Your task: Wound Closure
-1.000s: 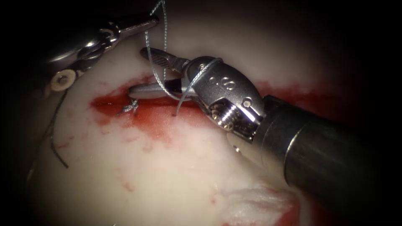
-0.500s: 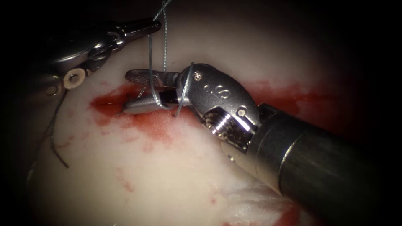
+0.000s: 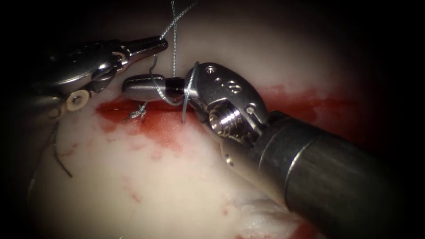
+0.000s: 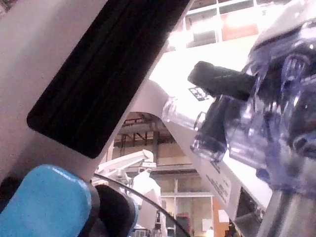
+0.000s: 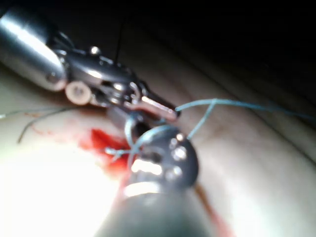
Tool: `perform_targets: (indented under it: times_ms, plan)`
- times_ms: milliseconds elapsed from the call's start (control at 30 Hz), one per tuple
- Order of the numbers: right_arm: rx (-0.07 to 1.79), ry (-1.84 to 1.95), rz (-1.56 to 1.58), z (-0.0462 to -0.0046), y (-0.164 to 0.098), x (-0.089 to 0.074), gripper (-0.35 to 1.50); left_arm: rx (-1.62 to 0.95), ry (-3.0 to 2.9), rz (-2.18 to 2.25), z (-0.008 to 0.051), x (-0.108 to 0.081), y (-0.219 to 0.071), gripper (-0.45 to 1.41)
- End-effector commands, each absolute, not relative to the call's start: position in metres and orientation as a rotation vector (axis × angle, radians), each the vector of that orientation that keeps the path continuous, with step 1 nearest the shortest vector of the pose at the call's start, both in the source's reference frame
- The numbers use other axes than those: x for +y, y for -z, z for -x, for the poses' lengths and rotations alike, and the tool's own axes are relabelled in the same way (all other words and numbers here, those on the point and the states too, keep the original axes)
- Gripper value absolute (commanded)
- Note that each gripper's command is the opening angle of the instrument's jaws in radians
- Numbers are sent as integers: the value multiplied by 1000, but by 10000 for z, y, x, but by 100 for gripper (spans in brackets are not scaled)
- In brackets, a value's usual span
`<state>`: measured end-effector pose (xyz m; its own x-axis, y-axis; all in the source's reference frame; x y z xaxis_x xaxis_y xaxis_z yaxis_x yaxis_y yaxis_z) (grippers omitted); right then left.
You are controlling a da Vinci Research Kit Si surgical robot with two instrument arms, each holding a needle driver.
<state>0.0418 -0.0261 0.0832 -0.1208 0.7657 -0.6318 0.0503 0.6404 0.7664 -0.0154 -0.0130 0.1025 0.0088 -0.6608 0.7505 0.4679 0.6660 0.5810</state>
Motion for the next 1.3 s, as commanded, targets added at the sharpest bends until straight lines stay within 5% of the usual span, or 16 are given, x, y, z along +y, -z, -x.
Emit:
perform_targets:
  times_ms: [33,500,1300]
  plan:
    - [1619,-745,-720,-429,-833,-251,-35,-1296,891,-192,160,-120,-1022,-45]
    - [1710,-1113,-821,-434,-833,-251,-35,-1272,901,-237,156,-146,-1029,-45]
    - [1549,-1226,-62,-419,-831,-240,-35,-1184,959,-177,142,-165,-1013,-45]
